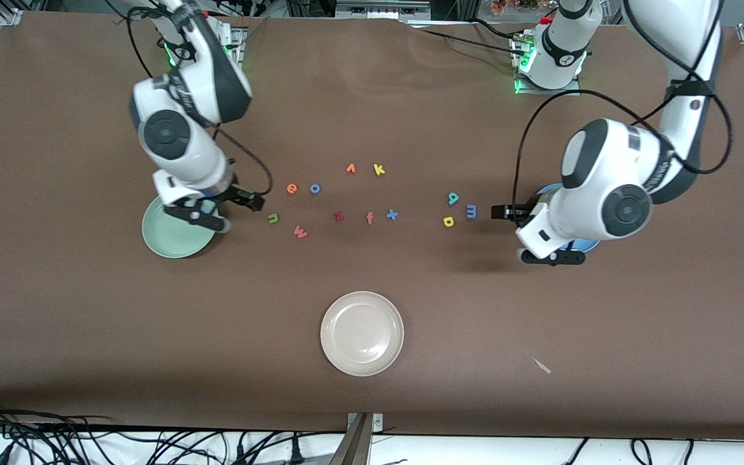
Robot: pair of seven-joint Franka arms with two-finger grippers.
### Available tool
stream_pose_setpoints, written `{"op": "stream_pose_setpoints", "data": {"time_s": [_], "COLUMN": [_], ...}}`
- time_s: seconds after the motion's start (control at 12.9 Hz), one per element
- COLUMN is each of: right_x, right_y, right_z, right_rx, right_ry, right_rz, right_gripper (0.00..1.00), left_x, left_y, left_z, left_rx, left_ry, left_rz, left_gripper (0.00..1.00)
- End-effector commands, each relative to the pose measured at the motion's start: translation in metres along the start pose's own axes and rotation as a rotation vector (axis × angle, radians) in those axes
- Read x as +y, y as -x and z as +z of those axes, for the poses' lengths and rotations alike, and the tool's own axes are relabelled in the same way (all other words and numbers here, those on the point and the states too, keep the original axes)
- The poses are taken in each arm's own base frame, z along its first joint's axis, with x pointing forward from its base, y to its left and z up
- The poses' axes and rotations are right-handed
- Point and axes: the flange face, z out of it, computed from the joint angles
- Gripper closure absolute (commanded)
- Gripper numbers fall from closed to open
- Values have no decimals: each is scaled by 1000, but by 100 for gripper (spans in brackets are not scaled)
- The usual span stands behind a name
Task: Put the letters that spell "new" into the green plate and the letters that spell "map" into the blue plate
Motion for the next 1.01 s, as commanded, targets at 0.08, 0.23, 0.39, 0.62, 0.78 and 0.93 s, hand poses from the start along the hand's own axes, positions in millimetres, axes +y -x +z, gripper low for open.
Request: {"op": "stream_pose_setpoints", "data": {"time_s": [0.08,0.23,0.39,0.62,0.78,0.93], "right_x": [-19,-27,-32,-46,-63,-70], "right_y": [2,-1,-5,-10,-10,-13], "right_z": [8,18,36,58,75,94], "right_rx": [26,38,45,41,76,98], "right_ry": [2,-4,-5,-10,-31,-42], "right_rz": [-309,-511,-638,-736,-755,-760], "right_gripper": [0,0,0,1,7,19], "left_x": [9,10,9,11,14,17], "left_y": [24,32,37,38,34,36], "left_z": [45,74,85,97,113,128], "left_rx": [15,38,59,41,64,79], "left_ry": [7,6,8,6,10,13], "left_rz": [-27,-32,-32,-32,-47,-58], "left_gripper": [1,1,1,4,6,6]}}
